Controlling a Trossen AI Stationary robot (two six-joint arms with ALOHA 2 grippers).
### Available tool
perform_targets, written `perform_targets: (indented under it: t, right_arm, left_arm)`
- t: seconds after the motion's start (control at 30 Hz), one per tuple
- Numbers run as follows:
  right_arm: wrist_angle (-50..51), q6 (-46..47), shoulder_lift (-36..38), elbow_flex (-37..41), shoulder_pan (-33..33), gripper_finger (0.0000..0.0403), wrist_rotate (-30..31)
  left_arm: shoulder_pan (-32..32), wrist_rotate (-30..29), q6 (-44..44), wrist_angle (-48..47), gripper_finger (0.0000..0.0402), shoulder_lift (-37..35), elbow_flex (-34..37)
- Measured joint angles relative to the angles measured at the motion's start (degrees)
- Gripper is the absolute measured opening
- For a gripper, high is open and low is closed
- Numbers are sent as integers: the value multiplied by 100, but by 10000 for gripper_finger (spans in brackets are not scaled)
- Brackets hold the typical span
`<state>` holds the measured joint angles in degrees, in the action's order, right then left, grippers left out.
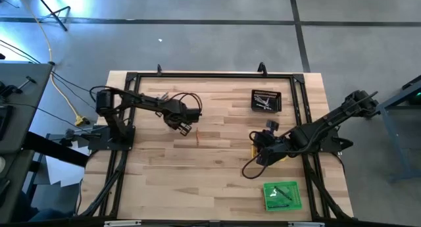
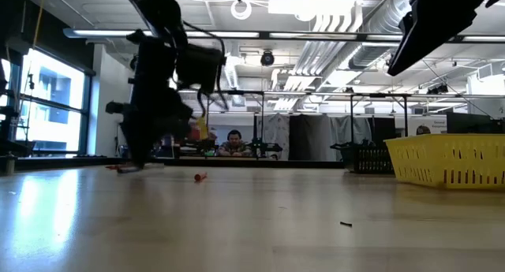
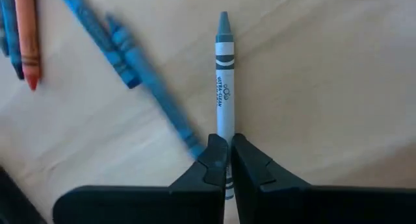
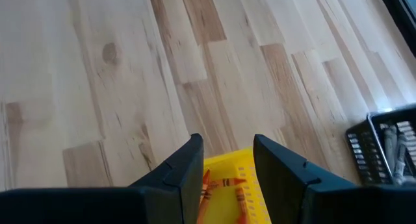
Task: Sort crayons
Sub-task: Put the gray crayon into the black basket
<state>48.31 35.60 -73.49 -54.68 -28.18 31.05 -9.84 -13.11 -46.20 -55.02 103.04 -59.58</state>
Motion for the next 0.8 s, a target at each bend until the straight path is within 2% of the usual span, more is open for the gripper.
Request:
perform_targets:
  t: [0.4, 0.53, 0.67, 0.8]
  right_arm:
    - [650, 565, 2, 2, 0, 129, -121]
    - [676, 596, 2, 2, 0, 129, 263]
    - [677, 686, 2, 2, 34, 129, 842]
    - [682, 1005, 2, 102, 188, 129, 1084]
  left_arm:
    - [446, -193, 59, 331, 0, -904, -43]
    - [819, -220, 316, 1143, 0, -1155, -45]
    - [1225, -228, 755, 2384, 0, -1324, -48]
    - [1575, -242, 1305, 3649, 0, -1352, -52]
